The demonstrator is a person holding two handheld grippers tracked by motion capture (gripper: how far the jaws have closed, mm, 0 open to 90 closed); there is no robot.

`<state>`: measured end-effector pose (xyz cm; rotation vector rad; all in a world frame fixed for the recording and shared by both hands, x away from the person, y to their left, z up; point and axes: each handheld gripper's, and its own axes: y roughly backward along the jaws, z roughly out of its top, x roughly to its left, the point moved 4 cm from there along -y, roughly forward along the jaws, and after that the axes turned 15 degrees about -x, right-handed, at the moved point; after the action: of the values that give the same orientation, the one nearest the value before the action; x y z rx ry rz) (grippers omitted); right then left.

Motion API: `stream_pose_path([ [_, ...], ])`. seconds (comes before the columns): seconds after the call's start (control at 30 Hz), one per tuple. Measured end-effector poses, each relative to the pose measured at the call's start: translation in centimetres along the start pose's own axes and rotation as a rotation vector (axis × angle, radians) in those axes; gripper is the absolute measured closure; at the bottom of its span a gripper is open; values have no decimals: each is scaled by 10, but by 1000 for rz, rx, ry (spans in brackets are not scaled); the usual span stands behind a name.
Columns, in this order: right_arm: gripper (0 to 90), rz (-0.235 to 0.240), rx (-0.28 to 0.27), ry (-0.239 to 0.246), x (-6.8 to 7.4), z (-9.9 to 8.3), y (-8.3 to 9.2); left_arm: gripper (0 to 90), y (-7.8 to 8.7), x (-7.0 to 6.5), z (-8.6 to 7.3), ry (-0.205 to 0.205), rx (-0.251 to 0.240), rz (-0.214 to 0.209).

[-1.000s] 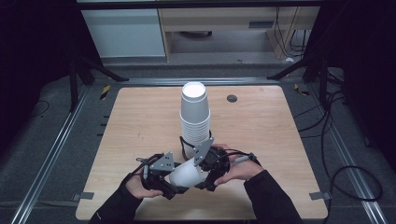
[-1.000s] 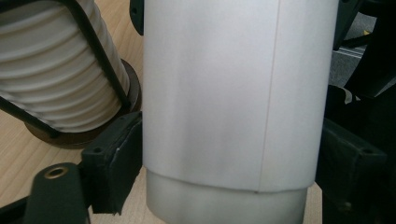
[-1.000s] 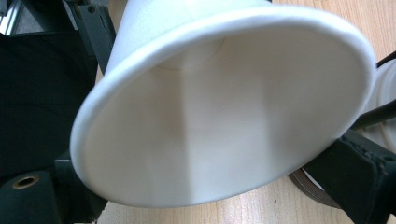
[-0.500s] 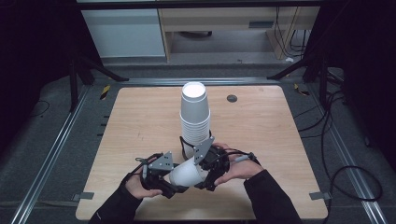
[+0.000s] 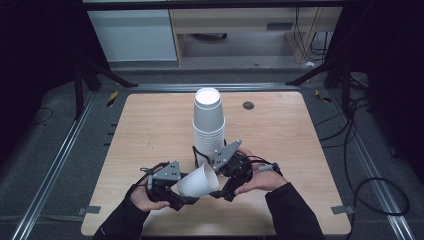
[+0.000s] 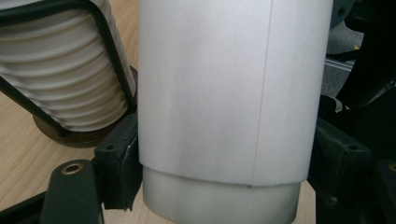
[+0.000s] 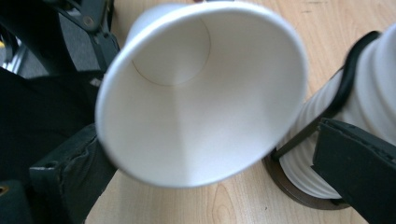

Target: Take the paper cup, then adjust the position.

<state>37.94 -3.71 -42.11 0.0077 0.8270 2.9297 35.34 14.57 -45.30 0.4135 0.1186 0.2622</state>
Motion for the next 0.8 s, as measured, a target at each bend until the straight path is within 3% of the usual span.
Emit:
stream_pose_path([
  [0.33,8,-76,-147,-112,-9,-9,32,226,4,3,1,1,-38,21],
  [0.63,20,-89,-270,-167,-4,-15,48,225,7,5,4,0,-88,35],
  [0.8,27,-96,-303,-192,-1,-21,46,225,5,5,5,-1,-97,43],
])
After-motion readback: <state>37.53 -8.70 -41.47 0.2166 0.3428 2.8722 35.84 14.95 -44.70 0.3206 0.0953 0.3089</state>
